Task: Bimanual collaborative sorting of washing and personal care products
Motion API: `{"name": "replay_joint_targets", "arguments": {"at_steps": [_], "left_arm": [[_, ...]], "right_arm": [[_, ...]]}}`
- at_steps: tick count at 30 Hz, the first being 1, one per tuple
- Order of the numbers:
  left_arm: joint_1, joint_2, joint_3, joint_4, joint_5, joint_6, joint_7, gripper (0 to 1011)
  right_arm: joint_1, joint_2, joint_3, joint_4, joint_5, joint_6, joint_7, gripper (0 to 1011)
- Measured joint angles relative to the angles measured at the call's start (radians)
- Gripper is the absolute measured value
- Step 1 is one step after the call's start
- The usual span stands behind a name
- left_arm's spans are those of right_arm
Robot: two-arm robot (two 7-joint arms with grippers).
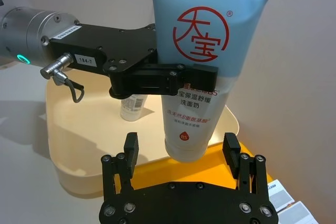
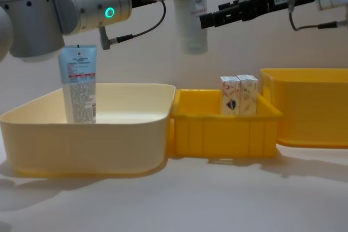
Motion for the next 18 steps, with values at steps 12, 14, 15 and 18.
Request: {"name": "replay_joint_targets", "arguments": {"at_steps": [12, 14, 15, 18], "left_arm": [[0.001, -0.002, 0.005, -0.003, -0.001, 0.0, 0.005, 256], [0.002, -0.001, 0.006, -0.005, -0.001, 0.0, 0.007, 255], [0.003, -0.001, 0.006, -0.006, 0.0, 0.0, 0.008, 256], [0.005, 0.0, 0.007, -0.009, 0.0, 0.002, 0.01, 256]], "right_arm": [[0.002, -0.019, -0.022, 0.024, -0.018, -0.02, -0.056, 1001], [0.005, -0.025, -0.026, 0.033, -0.024, -0.027, -0.074, 1001], [0.005, -0.025, -0.026, 0.033, -0.024, -0.027, -0.074, 1001], [0.011, -0.034, -0.031, 0.05, -0.033, -0.036, -0.097, 1001]]}}
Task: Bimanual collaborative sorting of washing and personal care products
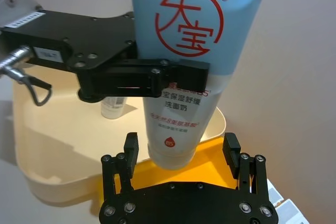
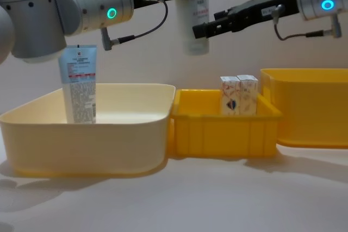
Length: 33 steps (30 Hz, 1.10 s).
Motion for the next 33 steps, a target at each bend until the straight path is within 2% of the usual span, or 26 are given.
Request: {"name": "replay_joint_targets", "arguments": {"at_steps": [9, 26, 33], "left_arm": [[0.004, 0.001, 0.001, -0.003, 0.001, 0.003, 0.004, 256], [0.007, 0.0, 0.0, -0.001, 0.003, 0.003, 0.007, 255], [0.008, -0.001, -0.002, 0.002, 0.002, 0.003, 0.007, 257]], "right_arm": [[0.017, -0.027, -0.014, 0.051, -0.013, -0.019, -0.05, 1001], [0.035, -0.057, -0.034, 0.074, -0.002, -0.014, -0.051, 1001], [0.04, -0.067, -0.039, 0.083, 0.0, -0.018, -0.07, 1001]]}}
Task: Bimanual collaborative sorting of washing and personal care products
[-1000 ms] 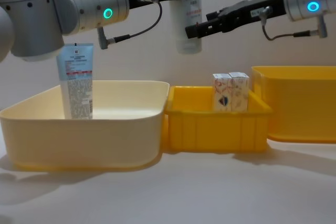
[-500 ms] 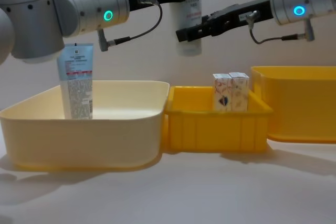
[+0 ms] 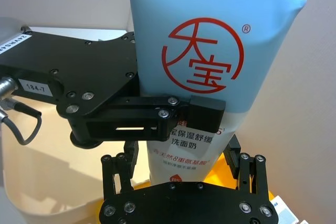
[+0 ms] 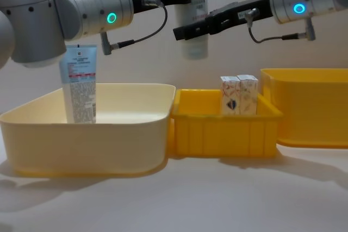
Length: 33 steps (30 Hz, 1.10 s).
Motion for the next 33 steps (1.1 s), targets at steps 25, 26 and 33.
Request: {"name": "replay_joint_targets", "arguments": {"at_steps": [25, 26, 33], "left_arm": [[0.001, 0.0, -0.005, 0.006, -0.004, -0.006, -0.004, 256], [0.001, 0.0, -0.005, 0.006, -0.004, -0.006, -0.004, 256], [0.001, 0.0, -0.005, 0.006, -0.004, -0.007, -0.004, 256]], "right_arm": [[0.006, -0.015, -0.012, 0.015, 0.002, -0.006, -0.031, 694], [0.006, -0.015, -0.012, 0.016, 0.001, -0.006, -0.031, 687], [0.007, -0.016, -0.012, 0.016, 0.001, -0.006, -0.034, 641]]}}
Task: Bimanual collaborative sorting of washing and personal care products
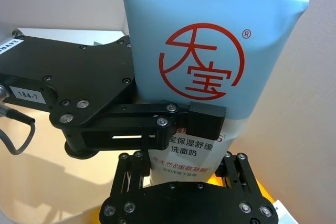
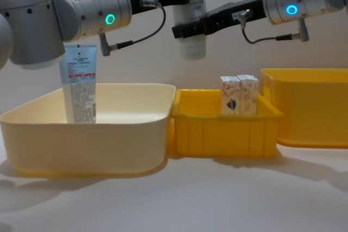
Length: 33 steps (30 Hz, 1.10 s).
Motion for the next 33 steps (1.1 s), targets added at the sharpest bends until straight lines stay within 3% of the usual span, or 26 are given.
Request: {"name": "replay_joint_targets", "arguments": {"at_steps": [14, 28, 33], "left_arm": [[0.0, 0.0, 0.0, 0.0, 0.0, 0.0, 0.0, 255], [0.0, 0.0, 0.0, 0.0, 0.0, 0.0, 0.0, 256], [0.0, 0.0, 0.0, 0.0, 0.0, 0.0, 0.0, 345]], "right_arm": [[0.001, -0.001, 0.0, 0.001, 0.0, 0.0, -0.002, 575], [0.001, -0.001, 0.0, 0.001, 0.0, 0.0, -0.002, 572], [0.001, 0.0, -0.001, 0.002, -0.001, 0.001, -0.003, 572]]}}
